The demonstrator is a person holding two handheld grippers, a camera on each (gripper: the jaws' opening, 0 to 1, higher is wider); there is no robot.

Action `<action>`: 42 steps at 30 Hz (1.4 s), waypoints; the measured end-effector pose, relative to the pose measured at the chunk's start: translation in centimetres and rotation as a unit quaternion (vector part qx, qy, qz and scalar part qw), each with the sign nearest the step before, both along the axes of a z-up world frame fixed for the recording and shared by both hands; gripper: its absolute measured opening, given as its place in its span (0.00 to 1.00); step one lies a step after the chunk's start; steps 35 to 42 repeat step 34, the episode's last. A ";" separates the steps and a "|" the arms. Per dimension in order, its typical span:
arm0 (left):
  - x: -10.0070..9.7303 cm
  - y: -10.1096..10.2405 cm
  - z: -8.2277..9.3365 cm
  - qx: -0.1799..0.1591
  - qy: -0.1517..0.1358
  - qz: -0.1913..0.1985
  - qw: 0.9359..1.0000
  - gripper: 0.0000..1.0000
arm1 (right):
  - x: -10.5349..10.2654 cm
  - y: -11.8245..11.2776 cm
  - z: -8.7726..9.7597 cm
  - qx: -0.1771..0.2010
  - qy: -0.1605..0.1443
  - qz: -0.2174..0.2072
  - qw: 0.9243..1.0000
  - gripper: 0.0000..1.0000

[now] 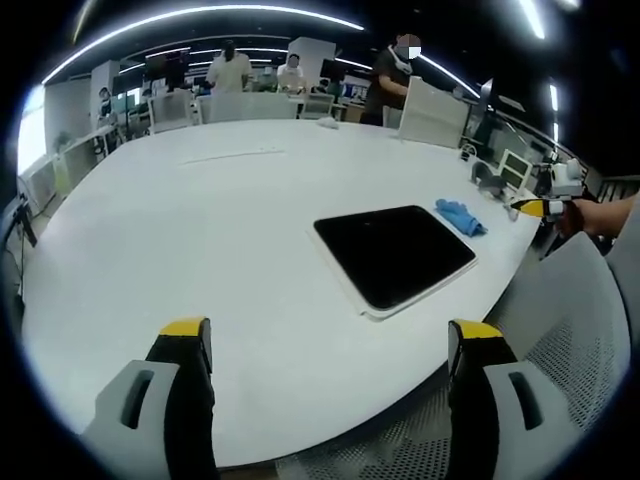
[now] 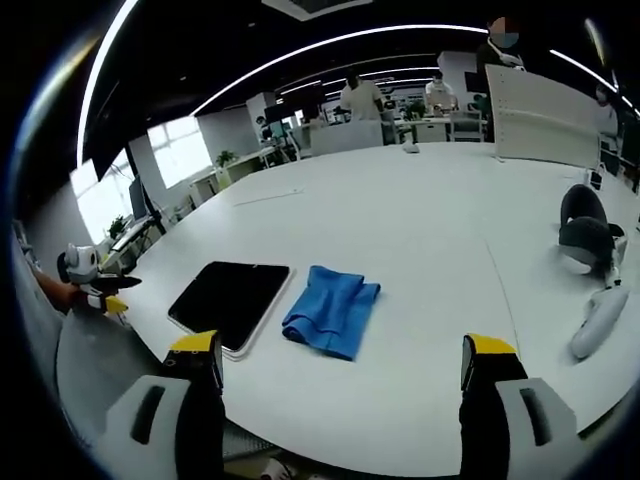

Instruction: Wipe the mirror surface with the cleaning cloth until all visible marks leave the cleaned area.

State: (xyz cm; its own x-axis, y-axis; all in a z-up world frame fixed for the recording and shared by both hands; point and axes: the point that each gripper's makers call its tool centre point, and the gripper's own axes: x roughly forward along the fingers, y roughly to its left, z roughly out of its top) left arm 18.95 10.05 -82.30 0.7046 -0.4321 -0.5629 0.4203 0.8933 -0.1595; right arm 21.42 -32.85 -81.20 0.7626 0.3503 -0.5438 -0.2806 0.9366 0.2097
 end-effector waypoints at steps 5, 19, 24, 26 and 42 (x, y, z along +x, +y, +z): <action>0.0 0.0 0.0 -0.001 0.000 0.000 1.000 0.98 | 0.1 -0.3 0.0 -0.001 -0.002 -0.002 1.000 0.98; 0.0 0.0 -0.1 0.000 0.001 -0.002 1.000 0.98 | 0.4 -0.7 -0.6 0.001 -0.001 0.000 1.000 0.98; -0.1 -0.1 0.0 -0.001 0.001 -0.002 1.000 0.98 | 0.5 -0.8 -0.6 0.001 -0.001 0.001 1.000 0.98; -0.1 -0.2 0.0 -0.001 0.001 -0.002 1.000 0.98 | 0.5 -0.8 -0.6 0.000 -0.001 0.001 1.000 0.98; -0.1 -0.3 0.1 -0.001 0.001 -0.004 1.000 0.98 | 0.4 -0.7 -0.7 0.000 0.001 0.002 1.000 0.98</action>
